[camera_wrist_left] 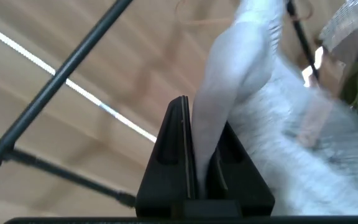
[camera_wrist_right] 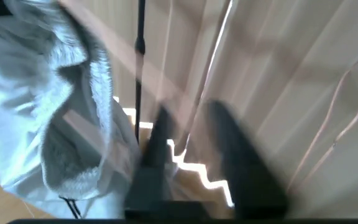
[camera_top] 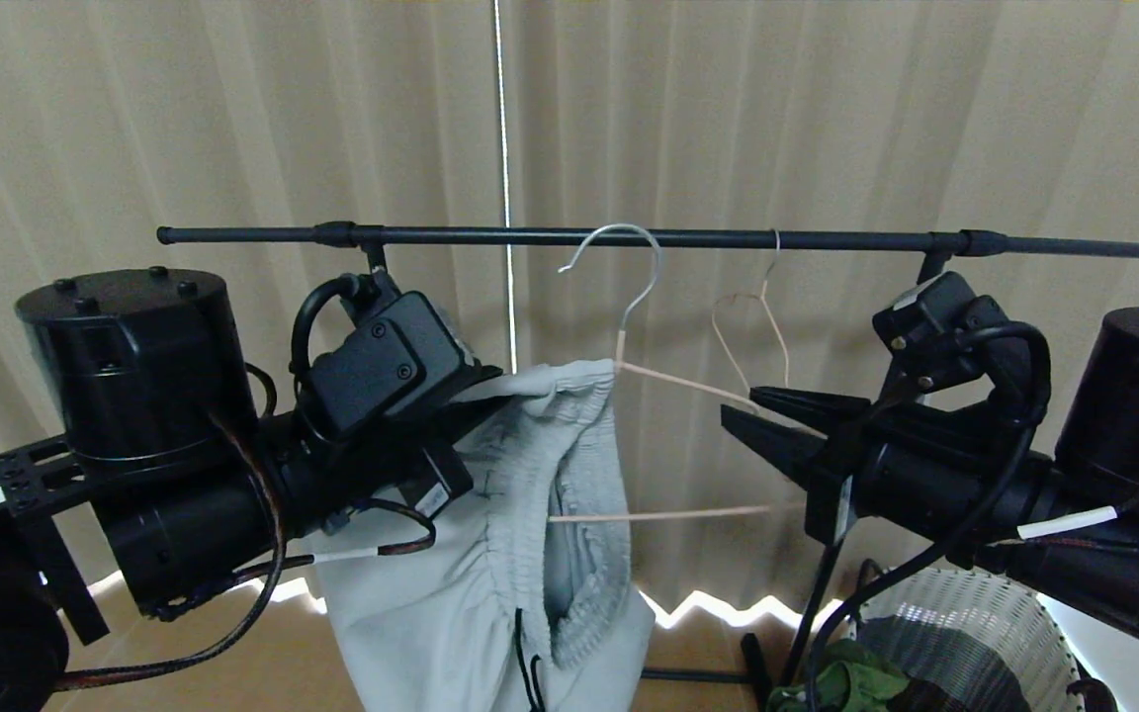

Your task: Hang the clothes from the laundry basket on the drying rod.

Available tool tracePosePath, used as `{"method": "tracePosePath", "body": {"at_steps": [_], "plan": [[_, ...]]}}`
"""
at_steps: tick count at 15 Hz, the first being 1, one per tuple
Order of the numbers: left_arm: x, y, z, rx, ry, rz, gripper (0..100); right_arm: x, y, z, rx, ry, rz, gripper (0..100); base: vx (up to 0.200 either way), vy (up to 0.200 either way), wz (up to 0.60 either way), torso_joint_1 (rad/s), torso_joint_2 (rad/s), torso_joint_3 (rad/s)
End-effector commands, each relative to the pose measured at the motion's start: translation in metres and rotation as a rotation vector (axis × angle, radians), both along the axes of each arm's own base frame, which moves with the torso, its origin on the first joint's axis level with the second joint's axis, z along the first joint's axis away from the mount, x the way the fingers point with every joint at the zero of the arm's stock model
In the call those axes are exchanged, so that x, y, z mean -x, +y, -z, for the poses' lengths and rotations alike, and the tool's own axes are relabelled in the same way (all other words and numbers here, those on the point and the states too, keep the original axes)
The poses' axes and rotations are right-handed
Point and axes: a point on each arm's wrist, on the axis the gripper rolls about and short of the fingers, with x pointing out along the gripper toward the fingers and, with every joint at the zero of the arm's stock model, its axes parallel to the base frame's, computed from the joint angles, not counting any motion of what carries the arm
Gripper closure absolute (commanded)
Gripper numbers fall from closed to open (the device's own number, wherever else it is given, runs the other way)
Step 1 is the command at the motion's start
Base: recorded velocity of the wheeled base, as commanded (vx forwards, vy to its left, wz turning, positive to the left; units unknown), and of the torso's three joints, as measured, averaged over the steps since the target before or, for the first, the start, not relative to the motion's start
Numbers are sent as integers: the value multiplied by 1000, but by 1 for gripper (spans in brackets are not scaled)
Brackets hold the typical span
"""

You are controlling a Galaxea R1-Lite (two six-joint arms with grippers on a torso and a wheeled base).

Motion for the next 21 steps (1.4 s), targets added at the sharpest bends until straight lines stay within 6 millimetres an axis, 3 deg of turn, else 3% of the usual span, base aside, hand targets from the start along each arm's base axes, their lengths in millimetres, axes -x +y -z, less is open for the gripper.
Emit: {"method": "tracePosePath", "body": {"at_steps": [1, 2, 5, 9, 15, 17, 20, 21], "plan": [[-2, 7, 2, -3, 5, -33, 100, 0, -1, 1, 8, 0, 3, 0, 0, 0, 0, 0, 0, 0], [-2, 7, 2, -3, 5, -33, 100, 0, -1, 1, 8, 0, 3, 0, 0, 0, 0, 0, 0, 0], [-10, 34, 6, -7, 19, -225, 100, 4, -7, 5, 28, 0, 14, 0, 0, 0, 0, 0, 0, 0], [-12, 39, 4, 97, 70, -347, 100, 4, -7, 6, 41, -3, 11, 0, 0, 0, 0, 0, 0, 0], [-16, 38, -3, 193, 87, -395, 100, 7, -9, 15, 59, 24, 8, 0, 0, 0, 0, 0, 0, 0], [-21, 35, -17, 258, 67, -406, 100, 7, -9, 15, 59, 24, 5, 0, 0, 0, 0, 0, 0, 0], [-26, 24, -26, 326, 72, -381, 100, 11, -3, 18, 63, 34, -24, 0, 0, 0, 0, 0, 0, 0], [-29, 12, -28, 371, 93, -354, 100, 12, 4, 19, 64, 39, -54, 0, 0, 0, 0, 0, 0, 0]]}}
